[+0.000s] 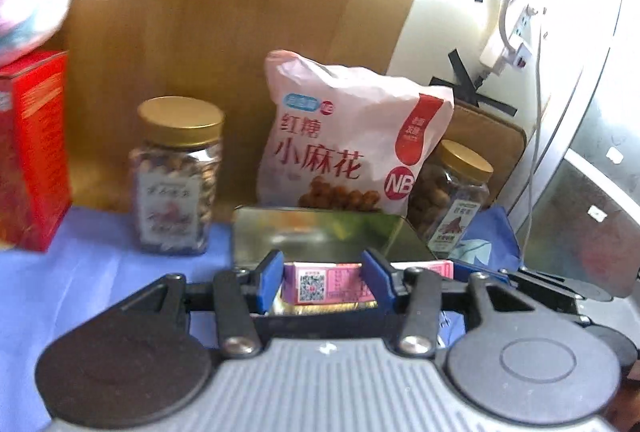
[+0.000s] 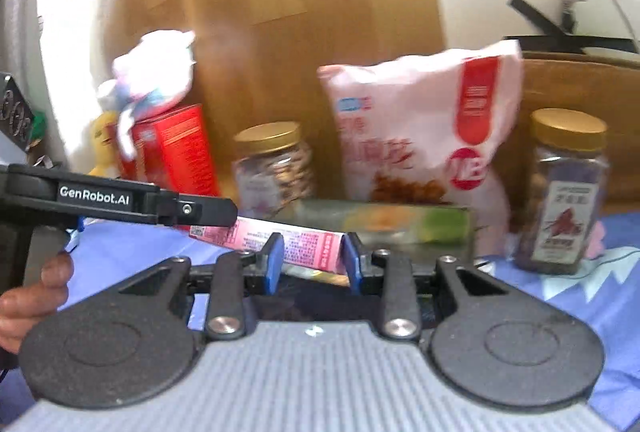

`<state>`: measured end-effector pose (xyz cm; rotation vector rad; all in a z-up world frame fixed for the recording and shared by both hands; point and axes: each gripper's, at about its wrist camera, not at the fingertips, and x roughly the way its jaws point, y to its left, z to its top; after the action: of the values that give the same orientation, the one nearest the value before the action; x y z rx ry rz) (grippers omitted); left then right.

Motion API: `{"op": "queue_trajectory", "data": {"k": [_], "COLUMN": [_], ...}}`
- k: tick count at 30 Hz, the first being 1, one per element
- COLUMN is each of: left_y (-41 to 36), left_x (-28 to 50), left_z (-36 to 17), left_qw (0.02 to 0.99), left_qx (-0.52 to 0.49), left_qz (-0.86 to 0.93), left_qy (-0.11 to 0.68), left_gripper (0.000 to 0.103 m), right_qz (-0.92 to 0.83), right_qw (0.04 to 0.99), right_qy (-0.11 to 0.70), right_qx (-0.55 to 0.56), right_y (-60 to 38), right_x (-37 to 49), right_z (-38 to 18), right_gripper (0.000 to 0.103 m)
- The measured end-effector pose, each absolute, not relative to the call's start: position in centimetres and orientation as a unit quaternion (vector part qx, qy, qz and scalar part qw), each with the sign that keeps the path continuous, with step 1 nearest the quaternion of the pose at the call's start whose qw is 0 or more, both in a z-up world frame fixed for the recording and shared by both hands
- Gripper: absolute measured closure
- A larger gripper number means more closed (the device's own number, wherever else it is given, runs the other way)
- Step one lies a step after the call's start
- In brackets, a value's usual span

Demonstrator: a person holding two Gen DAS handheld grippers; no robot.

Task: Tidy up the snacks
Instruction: 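Lower the pink bar into the dark tin and open the right gripper, then move the left gripper to the red spicy snack packet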

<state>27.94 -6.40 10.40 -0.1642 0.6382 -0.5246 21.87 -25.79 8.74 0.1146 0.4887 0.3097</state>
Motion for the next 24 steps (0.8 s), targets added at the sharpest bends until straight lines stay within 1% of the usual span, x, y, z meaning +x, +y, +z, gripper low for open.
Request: {"op": "queue_trajectory", "data": {"k": [1,4,8,13,19,20,22,24], "left_y": [-7.2,-9.2,-9.9,-9.2,-5.4,-4.2,-1.9,0.4], "left_x": [28.7,30.3,31.1,29.5,24.5,23.4,21.3,19.4], "left_z": [10.0,8.4,6.6,7.1,8.3,8.0,7.3,6.2], "left_qw": [0.912,0.912,0.909,0.912,0.913,0.914,0.919,0.926], "left_qx": [-0.076,-0.058,-0.050,-0.042,-0.045,-0.047,-0.042,-0.027], "left_qz": [-0.252,-0.239,-0.230,-0.239,-0.256,-0.254,-0.236,-0.194], "left_qy": [0.313,0.329,0.345,0.332,0.314,0.312,0.314,0.322], "left_gripper": [0.061,0.061,0.062,0.062,0.062,0.060,0.060,0.060], "right_qz": [0.142,0.115,0.105,0.108,0.136,0.146,0.171,0.199], "right_qw": [0.958,0.957,0.956,0.959,0.952,0.948,0.936,0.927], "right_qy": [0.243,0.256,0.265,0.247,0.228,0.230,0.240,0.253], "right_qx": [0.060,0.073,0.076,0.091,0.153,0.166,0.193,0.193], "right_y": [-26.3,-27.5,-27.7,-28.3,-28.7,-28.6,-27.7,-25.8], "right_x": [22.5,24.4,25.0,23.6,19.6,18.8,16.7,14.8], "right_z": [8.4,7.1,5.8,6.1,7.6,7.7,7.2,6.4], "right_gripper": [0.068,0.068,0.067,0.067,0.067,0.067,0.066,0.066]}}
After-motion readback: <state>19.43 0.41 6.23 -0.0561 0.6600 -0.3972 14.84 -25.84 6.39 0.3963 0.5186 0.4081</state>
